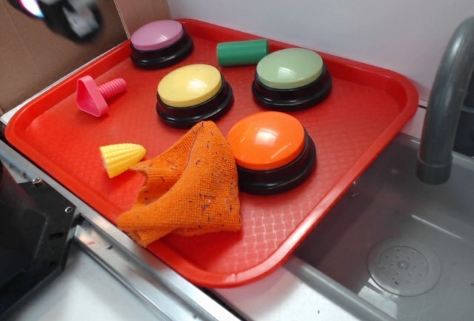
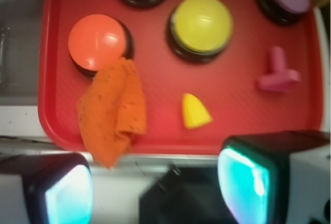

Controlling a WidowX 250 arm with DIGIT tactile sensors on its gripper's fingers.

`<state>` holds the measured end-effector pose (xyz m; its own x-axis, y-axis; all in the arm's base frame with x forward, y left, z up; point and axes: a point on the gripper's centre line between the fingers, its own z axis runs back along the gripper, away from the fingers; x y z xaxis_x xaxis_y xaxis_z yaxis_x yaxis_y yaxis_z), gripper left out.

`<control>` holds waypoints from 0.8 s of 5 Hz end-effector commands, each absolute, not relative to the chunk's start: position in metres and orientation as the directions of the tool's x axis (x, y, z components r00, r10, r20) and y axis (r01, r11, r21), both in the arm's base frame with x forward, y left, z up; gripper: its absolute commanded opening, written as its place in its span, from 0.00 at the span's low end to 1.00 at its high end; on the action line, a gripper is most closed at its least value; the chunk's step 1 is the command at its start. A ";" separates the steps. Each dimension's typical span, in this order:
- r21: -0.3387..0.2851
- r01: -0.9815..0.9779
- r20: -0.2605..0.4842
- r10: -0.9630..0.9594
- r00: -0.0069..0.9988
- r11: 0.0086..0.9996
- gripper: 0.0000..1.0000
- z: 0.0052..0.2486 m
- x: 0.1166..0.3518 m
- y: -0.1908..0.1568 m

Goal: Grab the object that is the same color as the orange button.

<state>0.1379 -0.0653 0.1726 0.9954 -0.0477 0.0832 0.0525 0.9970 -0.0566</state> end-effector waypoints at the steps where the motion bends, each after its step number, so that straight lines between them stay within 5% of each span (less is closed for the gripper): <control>1: -0.071 -0.058 0.023 0.060 0.998 0.996 1.00 0.095 0.161 -0.096; 2: -0.100 -0.078 -0.023 0.076 0.997 0.992 1.00 0.056 0.164 -0.109; 4: -0.150 -0.112 -0.049 0.106 0.993 0.982 1.00 0.025 0.157 -0.112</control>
<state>0.1536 -0.1096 0.0224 0.9925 0.1007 -0.0697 -0.1092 0.9853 -0.1315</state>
